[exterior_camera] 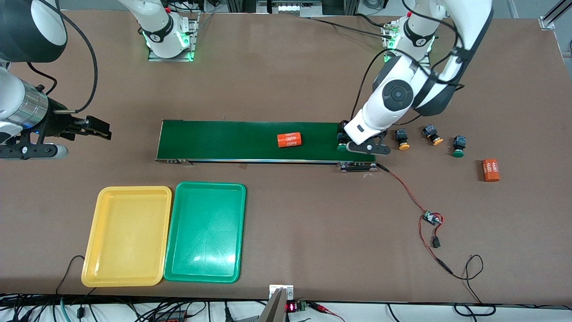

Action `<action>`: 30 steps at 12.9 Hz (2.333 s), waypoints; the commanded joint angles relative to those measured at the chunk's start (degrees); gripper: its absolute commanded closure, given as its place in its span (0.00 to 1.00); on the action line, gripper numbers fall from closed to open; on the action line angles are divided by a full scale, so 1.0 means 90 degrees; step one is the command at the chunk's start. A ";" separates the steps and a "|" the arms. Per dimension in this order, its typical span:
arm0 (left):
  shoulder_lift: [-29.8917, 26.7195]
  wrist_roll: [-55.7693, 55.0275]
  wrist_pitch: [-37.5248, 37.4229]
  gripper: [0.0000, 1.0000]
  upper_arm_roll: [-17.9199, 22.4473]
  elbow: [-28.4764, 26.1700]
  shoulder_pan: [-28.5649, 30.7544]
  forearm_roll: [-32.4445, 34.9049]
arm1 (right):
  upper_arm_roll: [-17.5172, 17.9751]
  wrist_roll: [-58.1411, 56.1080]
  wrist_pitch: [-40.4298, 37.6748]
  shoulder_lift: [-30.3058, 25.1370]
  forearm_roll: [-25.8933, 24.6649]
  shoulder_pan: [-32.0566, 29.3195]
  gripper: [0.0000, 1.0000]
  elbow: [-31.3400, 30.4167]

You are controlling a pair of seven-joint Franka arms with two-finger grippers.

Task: Sort buttons by color to trays
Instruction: 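Place the green button onto the conveyor belt with the left gripper, then grasp the second green-capped button with the left gripper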

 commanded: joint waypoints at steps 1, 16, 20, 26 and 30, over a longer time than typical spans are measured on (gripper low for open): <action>-0.0170 0.0075 -0.0948 0.00 0.0585 0.0461 0.0055 -0.0030 | -0.0003 -0.0095 -0.0042 -0.0053 -0.0064 0.0026 0.00 -0.0061; 0.0366 0.4653 0.1654 0.00 0.4376 -0.1539 0.0299 0.1005 | -0.0032 -0.0085 -0.0042 -0.0053 -0.0064 -0.0003 0.00 -0.0130; 0.0572 0.4694 0.2183 0.00 0.4416 -0.1861 0.0407 0.0947 | -0.0032 -0.0095 -0.0042 -0.0053 -0.0064 -0.0003 0.00 -0.0130; 0.0767 0.4694 0.2262 0.18 0.4406 -0.1891 0.0397 0.0878 | -0.0032 -0.0076 0.0046 -0.0014 -0.0035 -0.0003 0.00 -0.0091; 0.0709 0.4665 0.2175 0.80 0.4387 -0.1794 0.0329 0.0878 | -0.0051 -0.0086 0.0036 0.0025 -0.0005 -0.0081 0.00 -0.0081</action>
